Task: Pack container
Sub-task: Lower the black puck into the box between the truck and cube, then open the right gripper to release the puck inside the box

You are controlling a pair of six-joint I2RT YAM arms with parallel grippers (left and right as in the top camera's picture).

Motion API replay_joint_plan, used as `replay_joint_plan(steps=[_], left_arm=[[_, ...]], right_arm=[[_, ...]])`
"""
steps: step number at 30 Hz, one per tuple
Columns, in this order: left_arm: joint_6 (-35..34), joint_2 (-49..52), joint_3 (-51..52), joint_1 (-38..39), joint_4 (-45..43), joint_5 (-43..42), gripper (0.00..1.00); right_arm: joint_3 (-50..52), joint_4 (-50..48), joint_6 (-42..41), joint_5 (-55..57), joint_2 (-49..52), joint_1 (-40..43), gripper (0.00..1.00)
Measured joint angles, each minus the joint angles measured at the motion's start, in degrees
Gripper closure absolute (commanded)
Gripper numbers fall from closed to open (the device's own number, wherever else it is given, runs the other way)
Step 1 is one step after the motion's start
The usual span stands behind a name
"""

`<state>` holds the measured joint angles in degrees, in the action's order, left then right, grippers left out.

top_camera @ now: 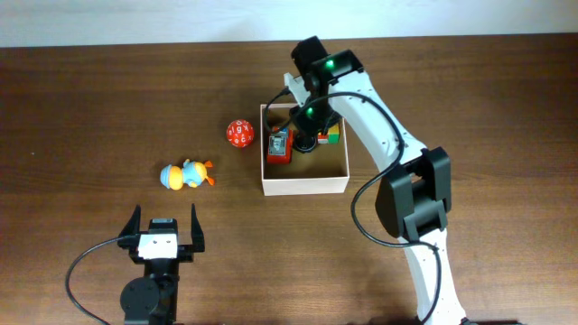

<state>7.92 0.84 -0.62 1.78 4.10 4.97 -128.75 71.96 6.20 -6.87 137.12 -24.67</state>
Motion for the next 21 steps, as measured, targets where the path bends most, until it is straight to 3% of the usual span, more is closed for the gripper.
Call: replay_joint_plan(steps=[21], left_arm=[[0.00,0.00,0.00,0.00,0.00,0.00,0.01]], right_arm=[[1.20,-3.43,4.79,-0.07,0.00,-2.49,0.64]])
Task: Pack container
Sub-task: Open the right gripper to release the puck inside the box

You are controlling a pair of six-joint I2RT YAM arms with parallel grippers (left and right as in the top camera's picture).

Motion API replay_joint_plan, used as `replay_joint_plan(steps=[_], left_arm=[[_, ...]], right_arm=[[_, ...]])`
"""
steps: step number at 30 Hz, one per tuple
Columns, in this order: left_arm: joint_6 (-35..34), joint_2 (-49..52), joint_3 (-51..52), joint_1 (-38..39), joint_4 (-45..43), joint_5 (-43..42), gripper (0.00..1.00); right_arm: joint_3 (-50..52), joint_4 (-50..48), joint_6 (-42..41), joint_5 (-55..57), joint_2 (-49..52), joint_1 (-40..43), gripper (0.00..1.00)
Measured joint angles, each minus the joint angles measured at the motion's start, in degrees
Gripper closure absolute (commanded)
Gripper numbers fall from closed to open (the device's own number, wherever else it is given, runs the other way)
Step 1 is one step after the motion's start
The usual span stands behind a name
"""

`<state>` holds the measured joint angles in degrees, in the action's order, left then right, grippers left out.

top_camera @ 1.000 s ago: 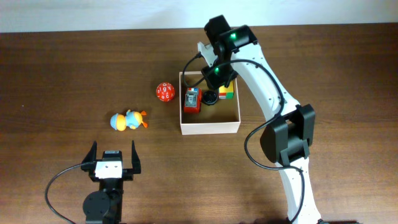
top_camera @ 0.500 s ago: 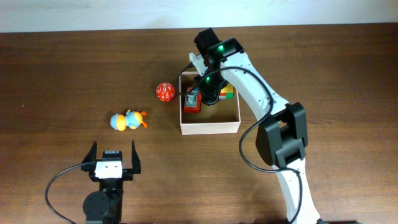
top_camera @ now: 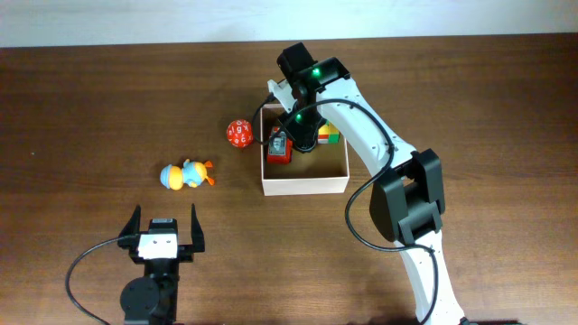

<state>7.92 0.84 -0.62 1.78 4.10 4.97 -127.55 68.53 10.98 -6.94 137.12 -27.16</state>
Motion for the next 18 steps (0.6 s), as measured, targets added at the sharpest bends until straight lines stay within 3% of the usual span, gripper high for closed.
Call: replay_joint_plan(steps=[18], left_arm=[[0.00,0.00,0.00,0.00,0.00,0.00,0.01]], right_arm=[[0.00,-1.18,5.97,-3.15,0.00,0.00,0.65]])
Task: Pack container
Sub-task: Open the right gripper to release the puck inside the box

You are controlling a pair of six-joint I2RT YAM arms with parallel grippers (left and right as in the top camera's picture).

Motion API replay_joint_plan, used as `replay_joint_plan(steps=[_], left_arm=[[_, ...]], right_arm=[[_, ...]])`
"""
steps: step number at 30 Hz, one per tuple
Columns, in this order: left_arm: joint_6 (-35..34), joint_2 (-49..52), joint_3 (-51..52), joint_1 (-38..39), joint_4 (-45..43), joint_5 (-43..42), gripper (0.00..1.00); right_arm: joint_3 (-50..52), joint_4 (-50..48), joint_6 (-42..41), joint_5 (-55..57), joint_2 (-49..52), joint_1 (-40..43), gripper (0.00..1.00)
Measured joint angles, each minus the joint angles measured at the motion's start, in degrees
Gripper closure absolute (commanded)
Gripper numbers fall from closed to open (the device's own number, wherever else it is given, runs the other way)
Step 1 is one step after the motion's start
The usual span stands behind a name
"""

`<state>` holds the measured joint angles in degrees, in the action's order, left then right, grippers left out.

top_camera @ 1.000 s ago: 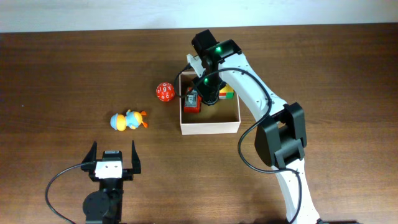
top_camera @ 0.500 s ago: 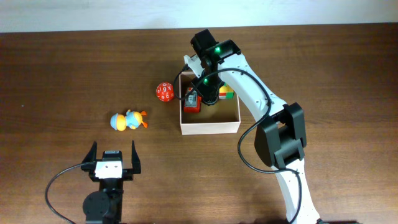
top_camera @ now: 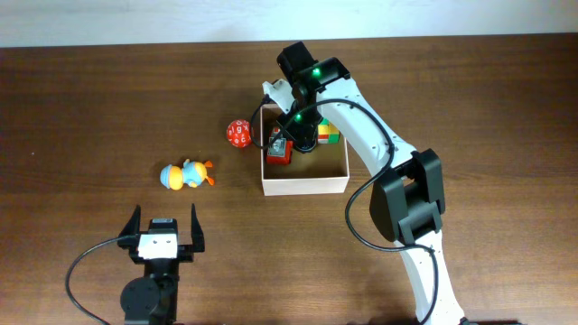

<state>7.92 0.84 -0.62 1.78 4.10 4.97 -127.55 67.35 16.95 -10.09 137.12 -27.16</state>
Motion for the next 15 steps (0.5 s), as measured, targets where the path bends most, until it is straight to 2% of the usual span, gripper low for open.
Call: replay_joint_plan(steps=[9,15], left_arm=[[-0.02,0.00,0.00,0.00,0.00,0.00,0.01],[0.00,0.00,0.00,0.00,0.00,0.00,0.01]], right_arm=[[0.00,-1.29,1.14,-0.52,0.00,0.00,0.65],[0.00,-1.29,-1.86,2.43,0.00,0.11,0.68]])
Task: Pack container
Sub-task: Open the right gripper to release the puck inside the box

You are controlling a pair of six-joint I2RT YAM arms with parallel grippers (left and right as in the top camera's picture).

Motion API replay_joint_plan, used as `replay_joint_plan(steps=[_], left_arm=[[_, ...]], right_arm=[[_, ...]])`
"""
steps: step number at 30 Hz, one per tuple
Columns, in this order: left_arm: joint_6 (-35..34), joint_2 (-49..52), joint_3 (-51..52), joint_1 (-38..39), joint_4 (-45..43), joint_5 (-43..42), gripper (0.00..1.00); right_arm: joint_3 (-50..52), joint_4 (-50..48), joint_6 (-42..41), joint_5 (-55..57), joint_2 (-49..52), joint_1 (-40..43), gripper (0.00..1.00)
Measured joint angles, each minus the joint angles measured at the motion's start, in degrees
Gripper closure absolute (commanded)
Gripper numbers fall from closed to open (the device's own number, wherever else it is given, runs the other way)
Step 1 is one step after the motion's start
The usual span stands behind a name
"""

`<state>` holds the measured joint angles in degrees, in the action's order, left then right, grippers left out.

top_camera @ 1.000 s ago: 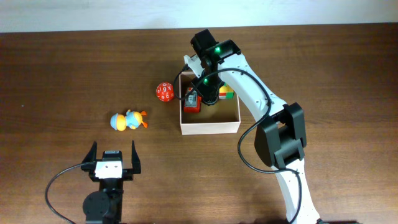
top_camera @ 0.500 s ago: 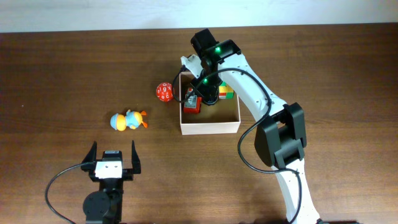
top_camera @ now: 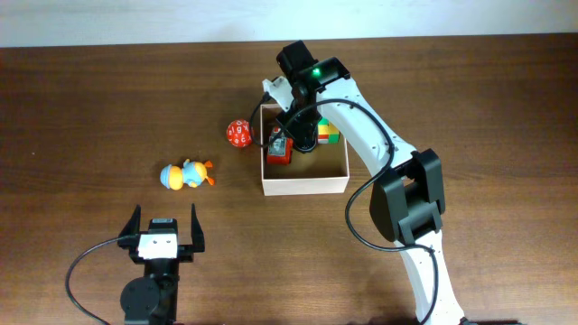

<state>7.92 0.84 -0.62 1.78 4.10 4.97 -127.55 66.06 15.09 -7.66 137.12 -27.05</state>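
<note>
The white box [top_camera: 305,185] sits mid-table with a red item [top_camera: 279,149] at its left wall and a green-and-yellow block [top_camera: 329,136] at the back. My right gripper [top_camera: 303,141] reaches down into the box beside the red item; the wrist hides its fingers. A red die [top_camera: 238,134] lies just left of the box. A blue-and-orange toy [top_camera: 187,174] lies further left. My left gripper [top_camera: 165,219] rests open near the front edge, holding nothing.
The right arm [top_camera: 397,171] arcs over the table to the right of the box, with a cable looping beside it. The left arm's base [top_camera: 149,293] stands at the front edge.
The right wrist has shifted very slightly over the back left of the box. The objects and the left arm have not moved.
At first the right wrist stood over the back middle of the box, its gripper down inside. Then it stood further left, over the back left corner, and it stays there now. The die, the toy and the box contents have kept their places.
</note>
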Motion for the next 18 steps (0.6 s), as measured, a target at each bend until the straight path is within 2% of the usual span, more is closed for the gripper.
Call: replay_joint_plan(steps=[18], left_arm=[[0.00,0.00,0.00,0.00,0.00,0.00,0.01]], right_arm=[[4.33,-3.63,-7.54,3.19,0.00,1.51,0.69]])
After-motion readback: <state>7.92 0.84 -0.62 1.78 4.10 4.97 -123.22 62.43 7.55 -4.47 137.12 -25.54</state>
